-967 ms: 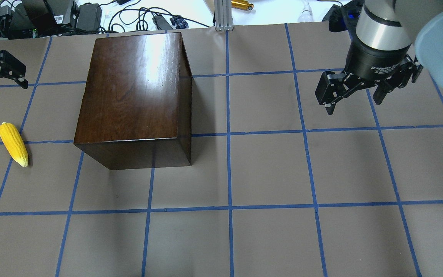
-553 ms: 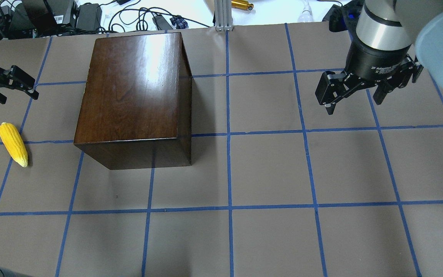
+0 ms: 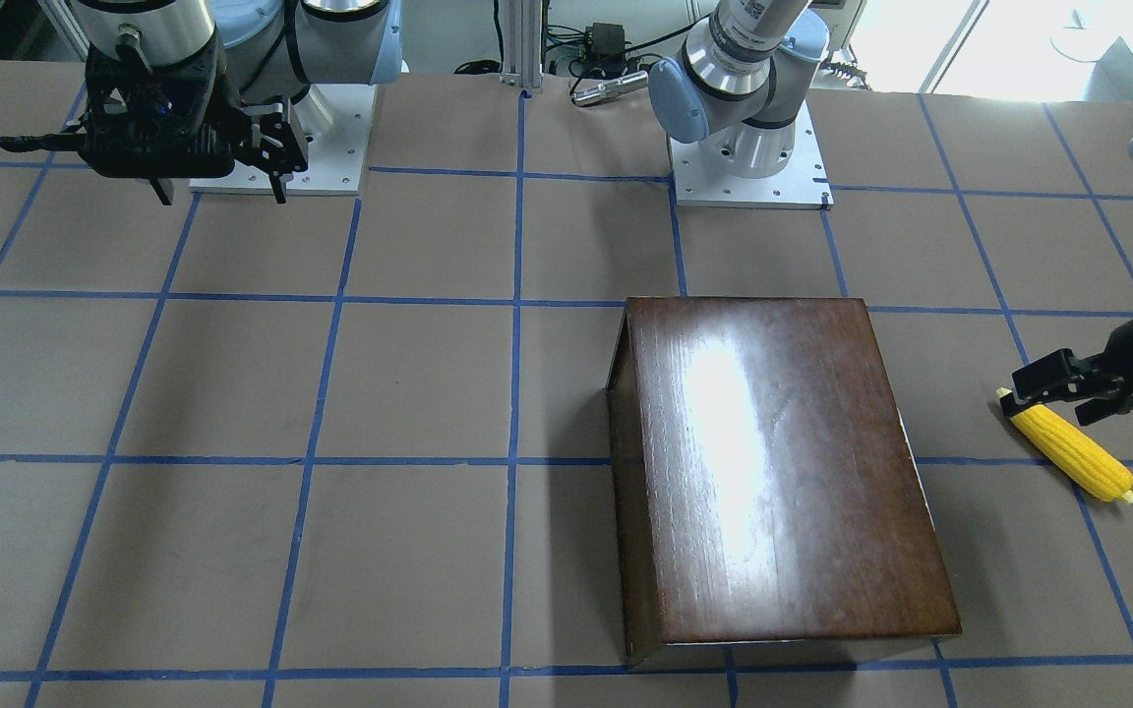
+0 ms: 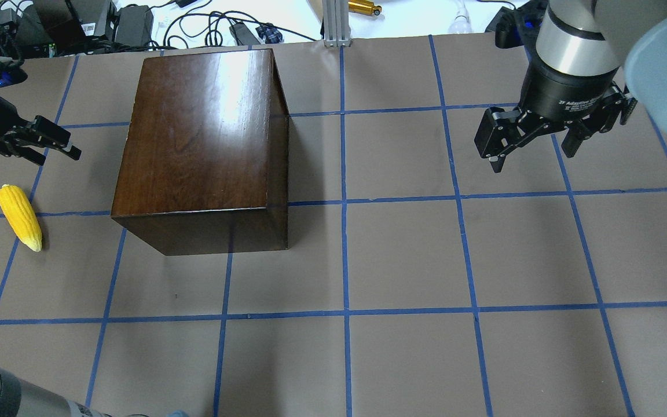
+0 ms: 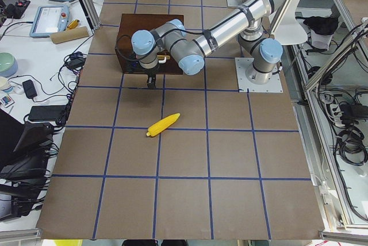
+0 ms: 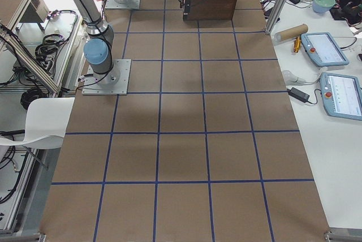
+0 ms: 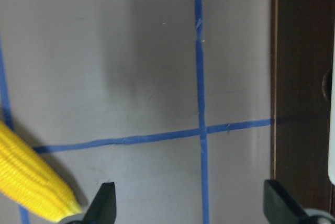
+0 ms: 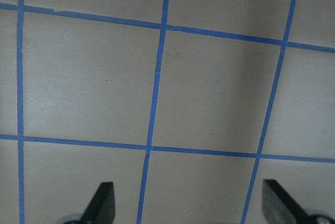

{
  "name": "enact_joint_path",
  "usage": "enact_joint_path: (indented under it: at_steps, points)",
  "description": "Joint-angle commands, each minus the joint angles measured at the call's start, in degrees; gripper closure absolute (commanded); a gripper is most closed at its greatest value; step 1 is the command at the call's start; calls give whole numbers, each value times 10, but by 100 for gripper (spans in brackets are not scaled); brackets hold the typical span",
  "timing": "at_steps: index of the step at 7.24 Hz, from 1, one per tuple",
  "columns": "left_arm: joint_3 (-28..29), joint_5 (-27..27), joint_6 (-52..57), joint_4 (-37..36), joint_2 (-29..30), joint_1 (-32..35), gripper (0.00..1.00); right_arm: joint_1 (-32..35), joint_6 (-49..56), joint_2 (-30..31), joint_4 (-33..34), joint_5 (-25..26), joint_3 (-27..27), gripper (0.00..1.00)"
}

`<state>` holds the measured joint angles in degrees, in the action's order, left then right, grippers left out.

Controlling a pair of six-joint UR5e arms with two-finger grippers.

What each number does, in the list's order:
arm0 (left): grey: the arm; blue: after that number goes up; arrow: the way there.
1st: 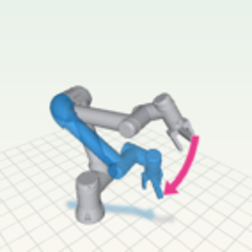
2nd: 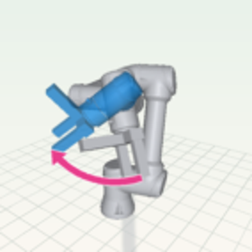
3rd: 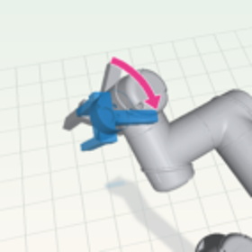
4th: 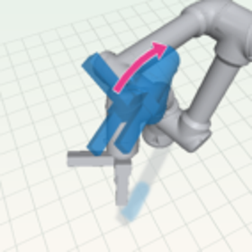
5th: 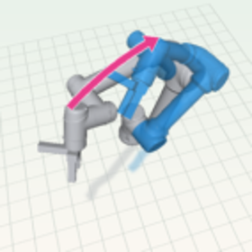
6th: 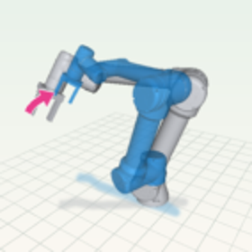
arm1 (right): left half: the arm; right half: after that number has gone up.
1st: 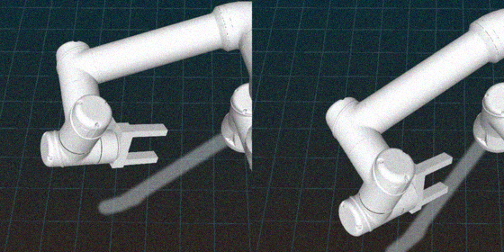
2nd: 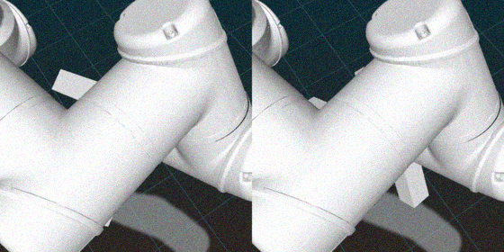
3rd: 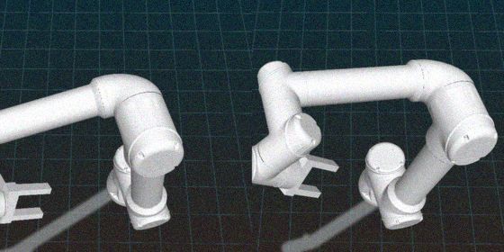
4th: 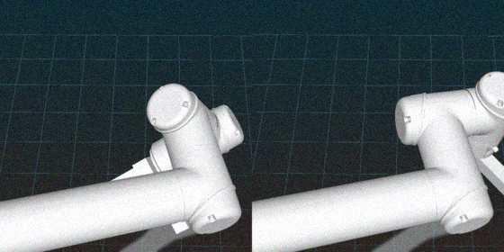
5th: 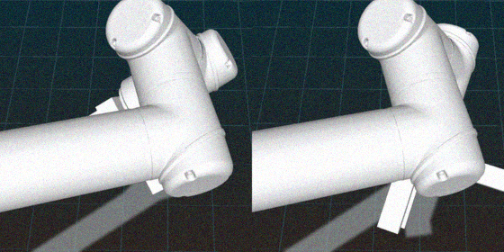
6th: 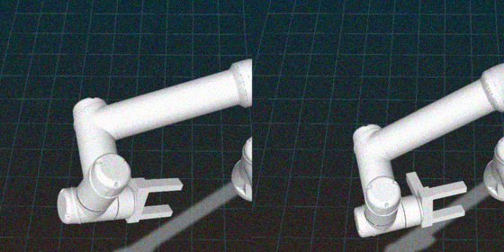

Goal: Open drawer and put corn inside
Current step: 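Move the left gripper down beside the cabinet toward the drawer handle, then hook the left gripper onto the white drawer handle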

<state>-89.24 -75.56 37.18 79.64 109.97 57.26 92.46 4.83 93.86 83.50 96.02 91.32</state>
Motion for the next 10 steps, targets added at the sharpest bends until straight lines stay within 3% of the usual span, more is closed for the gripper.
enact_joint_path:
  at_steps: [1,10]
  points:
    - [-4,80,-31,1,7,0,0,0,0,0,0,0,0,0]
    - [-3,83,-61,-1,38,32,0,0,0,-1,0,0,0,0]
